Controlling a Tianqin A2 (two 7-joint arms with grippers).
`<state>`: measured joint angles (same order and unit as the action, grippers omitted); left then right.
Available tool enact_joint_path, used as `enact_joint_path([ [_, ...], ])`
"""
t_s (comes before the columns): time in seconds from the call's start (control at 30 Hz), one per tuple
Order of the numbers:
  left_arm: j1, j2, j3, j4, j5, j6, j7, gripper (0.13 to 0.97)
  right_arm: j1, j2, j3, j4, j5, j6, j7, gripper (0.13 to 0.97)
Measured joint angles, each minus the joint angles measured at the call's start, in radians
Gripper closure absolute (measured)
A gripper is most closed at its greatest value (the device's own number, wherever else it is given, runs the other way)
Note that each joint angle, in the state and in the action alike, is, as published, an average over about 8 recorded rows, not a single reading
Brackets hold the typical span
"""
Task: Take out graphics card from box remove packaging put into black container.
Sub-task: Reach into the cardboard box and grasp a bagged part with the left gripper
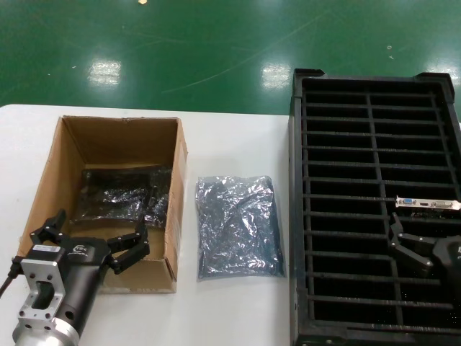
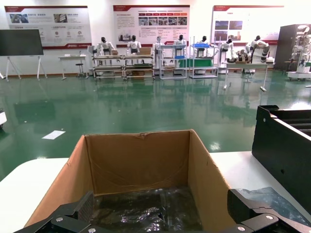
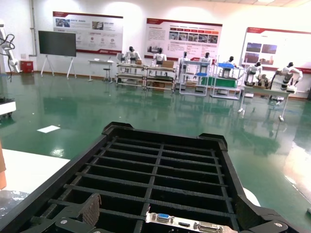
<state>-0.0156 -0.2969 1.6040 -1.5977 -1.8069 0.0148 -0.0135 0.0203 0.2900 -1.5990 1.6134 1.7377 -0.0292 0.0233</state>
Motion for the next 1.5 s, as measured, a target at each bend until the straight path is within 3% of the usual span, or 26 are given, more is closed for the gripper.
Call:
enact_joint_path([
  [0.53, 0.000, -0.003, 0.002, -0.001, -0.003, -0.004, 0.000, 0.132, 0.000, 0.000, 0.000, 0.000, 0.000, 0.000, 0.000, 0.129],
  [0.63, 0.001, -0.029, 0.018, -0.012, -0.027, -0.033, -0.003, 0.132, 0.000, 0.000, 0.000, 0.000, 0.000, 0.000, 0.000, 0.129],
  [0.7, 0.003, -0.062, 0.035, -0.031, -0.059, -0.066, -0.004, 0.132, 0.000, 0.000, 0.000, 0.000, 0.000, 0.000, 0.000, 0.129],
  [0.83, 0.012, -0.167, 0.072, -0.095, -0.157, -0.146, -0.001, 0.132, 0.000, 0.000, 0.000, 0.000, 0.000, 0.000, 0.000, 0.129],
  [0.93, 0.018, -0.269, 0.098, -0.156, -0.251, -0.205, 0.017, 0.132, 0.000, 0.000, 0.000, 0.000, 0.000, 0.000, 0.000, 0.129],
  [1.07, 0.008, -0.437, 0.151, -0.229, -0.413, -0.290, 0.094, 0.132, 0.000, 0.000, 0.000, 0.000, 0.000, 0.000, 0.000, 0.129],
  [1.2, -0.035, -0.620, 0.243, -0.269, -0.595, -0.354, 0.212, 0.132, 0.000, 0.000, 0.000, 0.000, 0.000, 0.000, 0.000, 0.129],
  [1.27, -0.075, -0.705, 0.305, -0.268, -0.678, -0.358, 0.261, 0.132, 0.000, 0.000, 0.000, 0.000, 0.000, 0.000, 0.000, 0.129],
  [1.37, -0.165, -0.816, 0.423, -0.232, -0.788, -0.322, 0.316, 0.132, 0.000, 0.000, 0.000, 0.000, 0.000, 0.000, 0.000, 0.129],
  [1.43, -0.237, -0.869, 0.506, -0.188, -0.834, -0.274, 0.334, 0.132, 0.000, 0.000, 0.000, 0.000, 0.000, 0.000, 0.000, 0.129],
  [1.5, -0.319, -0.902, 0.589, -0.123, -0.837, -0.208, 0.323, 0.132, 0.000, 0.000, 0.000, 0.000, 0.000, 0.000, 0.000, 0.129],
])
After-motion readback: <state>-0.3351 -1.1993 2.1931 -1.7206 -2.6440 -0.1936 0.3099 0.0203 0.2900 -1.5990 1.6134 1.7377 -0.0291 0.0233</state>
